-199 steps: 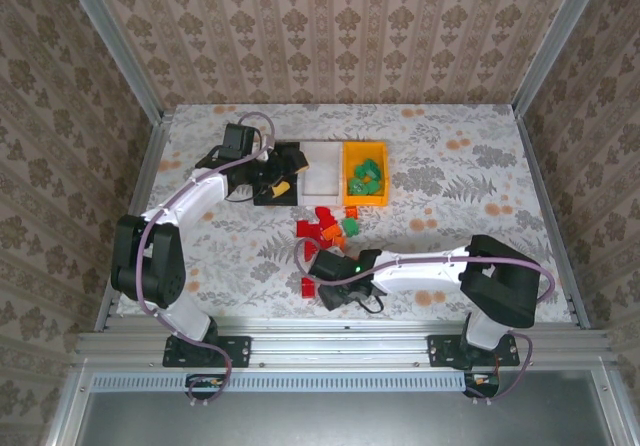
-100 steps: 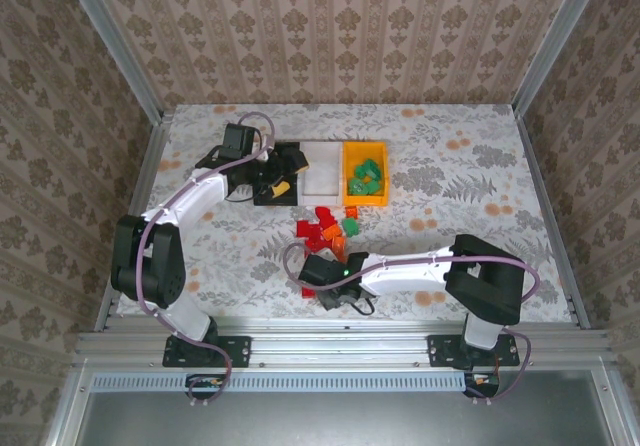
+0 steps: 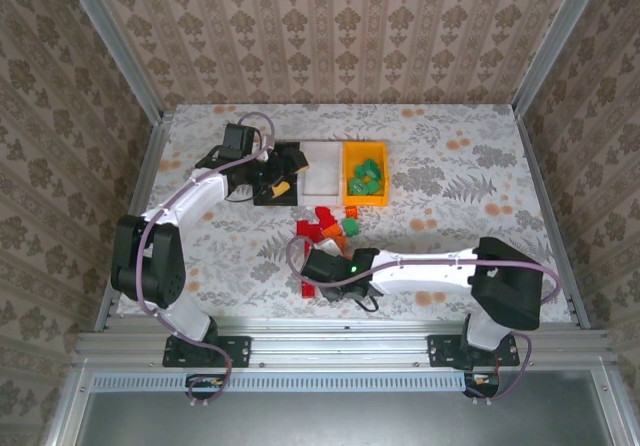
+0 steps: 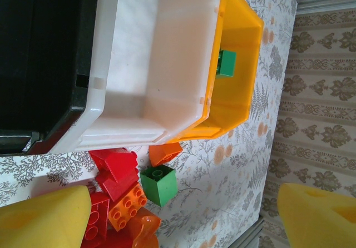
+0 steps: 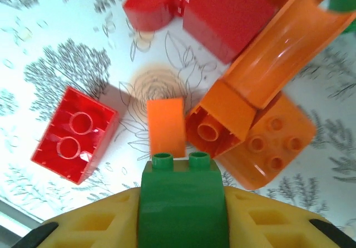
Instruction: Sort the legos into containers by color
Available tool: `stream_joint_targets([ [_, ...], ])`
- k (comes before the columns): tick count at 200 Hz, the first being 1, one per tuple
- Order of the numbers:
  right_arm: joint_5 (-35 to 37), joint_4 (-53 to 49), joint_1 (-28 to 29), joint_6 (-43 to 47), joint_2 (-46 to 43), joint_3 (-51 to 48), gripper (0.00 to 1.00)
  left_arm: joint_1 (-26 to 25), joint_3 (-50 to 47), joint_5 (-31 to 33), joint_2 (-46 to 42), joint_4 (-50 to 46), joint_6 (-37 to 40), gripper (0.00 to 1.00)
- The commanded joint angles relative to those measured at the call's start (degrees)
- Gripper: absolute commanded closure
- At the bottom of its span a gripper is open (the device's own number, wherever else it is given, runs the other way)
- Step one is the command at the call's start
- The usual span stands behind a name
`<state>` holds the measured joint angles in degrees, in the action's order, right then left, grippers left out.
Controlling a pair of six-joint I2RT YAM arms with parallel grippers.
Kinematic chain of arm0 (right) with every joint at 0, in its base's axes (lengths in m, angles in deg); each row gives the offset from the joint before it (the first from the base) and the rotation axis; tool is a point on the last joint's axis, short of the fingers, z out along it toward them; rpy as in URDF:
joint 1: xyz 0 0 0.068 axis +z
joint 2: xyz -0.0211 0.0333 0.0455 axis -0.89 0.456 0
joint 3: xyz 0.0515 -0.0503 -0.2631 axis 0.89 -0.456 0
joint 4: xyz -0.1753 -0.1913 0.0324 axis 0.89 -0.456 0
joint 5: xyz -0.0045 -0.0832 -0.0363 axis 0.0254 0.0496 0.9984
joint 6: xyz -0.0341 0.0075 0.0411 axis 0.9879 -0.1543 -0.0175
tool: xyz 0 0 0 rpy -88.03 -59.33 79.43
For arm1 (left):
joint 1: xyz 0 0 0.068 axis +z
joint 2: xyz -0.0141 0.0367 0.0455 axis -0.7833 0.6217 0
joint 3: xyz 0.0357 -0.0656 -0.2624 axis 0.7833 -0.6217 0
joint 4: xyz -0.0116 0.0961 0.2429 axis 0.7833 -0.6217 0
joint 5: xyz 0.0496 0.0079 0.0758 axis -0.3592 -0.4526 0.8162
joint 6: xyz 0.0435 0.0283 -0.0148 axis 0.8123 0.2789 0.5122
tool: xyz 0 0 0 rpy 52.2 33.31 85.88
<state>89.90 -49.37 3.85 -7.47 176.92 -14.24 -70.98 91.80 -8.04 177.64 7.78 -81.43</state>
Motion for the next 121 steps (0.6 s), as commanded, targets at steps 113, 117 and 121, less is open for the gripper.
stream_joint_targets([
  [113, -2.0, 2.4, -37.6, 19.3, 21.5, 31.4, 0.61, 3.9, -0.1, 0.4, -0.5, -0.8, 0.6, 0.11],
  [117, -2.3, 2.0, -38.1, 19.5, 22.6, 32.6, 0.61, 3.9, -0.1, 0.4, -0.5, -0.8, 0.6, 0.11],
  [121, -2.6, 1.6, -38.4, 19.7, 23.5, 33.5, 0.61, 3.9, -0.1, 0.3, -0.6, -0.8, 0.6, 0.11],
])
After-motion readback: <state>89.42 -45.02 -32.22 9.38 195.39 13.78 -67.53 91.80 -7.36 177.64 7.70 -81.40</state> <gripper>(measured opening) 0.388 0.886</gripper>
